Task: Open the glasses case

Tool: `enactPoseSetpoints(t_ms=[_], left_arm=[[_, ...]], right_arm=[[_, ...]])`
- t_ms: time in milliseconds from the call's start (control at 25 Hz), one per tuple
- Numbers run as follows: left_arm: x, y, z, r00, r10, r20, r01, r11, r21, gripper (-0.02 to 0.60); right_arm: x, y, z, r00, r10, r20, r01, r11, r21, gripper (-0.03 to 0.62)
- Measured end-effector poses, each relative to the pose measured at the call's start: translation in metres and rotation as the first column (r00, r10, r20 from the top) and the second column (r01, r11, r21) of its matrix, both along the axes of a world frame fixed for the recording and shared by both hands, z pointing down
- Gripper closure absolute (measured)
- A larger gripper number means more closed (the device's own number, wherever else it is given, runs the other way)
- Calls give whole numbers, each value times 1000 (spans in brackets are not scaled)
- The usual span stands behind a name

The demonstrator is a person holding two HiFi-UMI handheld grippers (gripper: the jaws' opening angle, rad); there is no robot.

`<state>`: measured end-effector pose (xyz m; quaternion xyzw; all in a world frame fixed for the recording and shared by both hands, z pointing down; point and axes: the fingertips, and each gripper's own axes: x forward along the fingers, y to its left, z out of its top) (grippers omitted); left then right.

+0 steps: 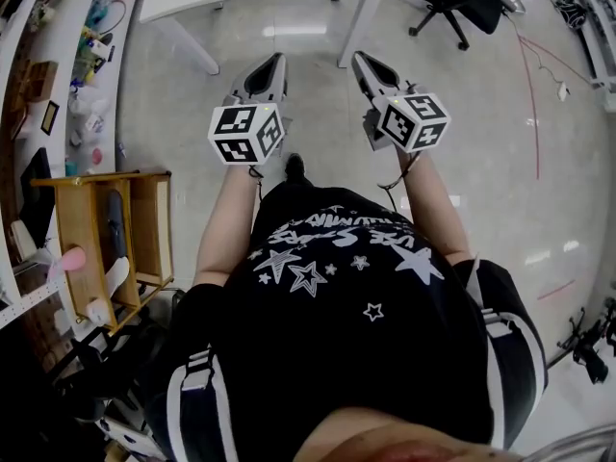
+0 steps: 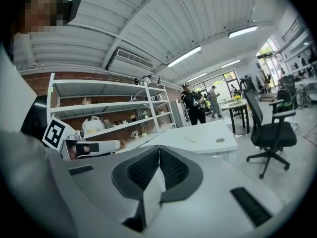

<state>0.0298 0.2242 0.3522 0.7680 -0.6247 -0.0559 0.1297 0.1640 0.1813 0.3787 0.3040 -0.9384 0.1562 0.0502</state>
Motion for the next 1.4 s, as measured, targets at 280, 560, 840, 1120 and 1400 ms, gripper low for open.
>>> enactPoseSetpoints(t_ms=[280,560,840,1120,1400], left_arm=[[-52,-47,19,1000,10,-2,-10,1000,-13,569],[-72,-75,5,998,53,-19,-53,999,-11,569],[-71,-104,19,997,69,-30,-70,997,-36,569],[-78,-134,29,999,37,-17,-38,997,-65,569],[-92,-196,34,1000,-20,-2,19,996,-89,569]], right_arm=[[-49,-56,18,998,53,-19,-53,999,10,585],[-71,-75,4,996,91,0,-91,996,-4,585],[-67,-99,22,993,116,-16,-117,993,-34,585],[-74,-147,31,994,107,9,-107,993,-52,585],[-95,-215,38,999,35,1,-35,997,-65,585]])
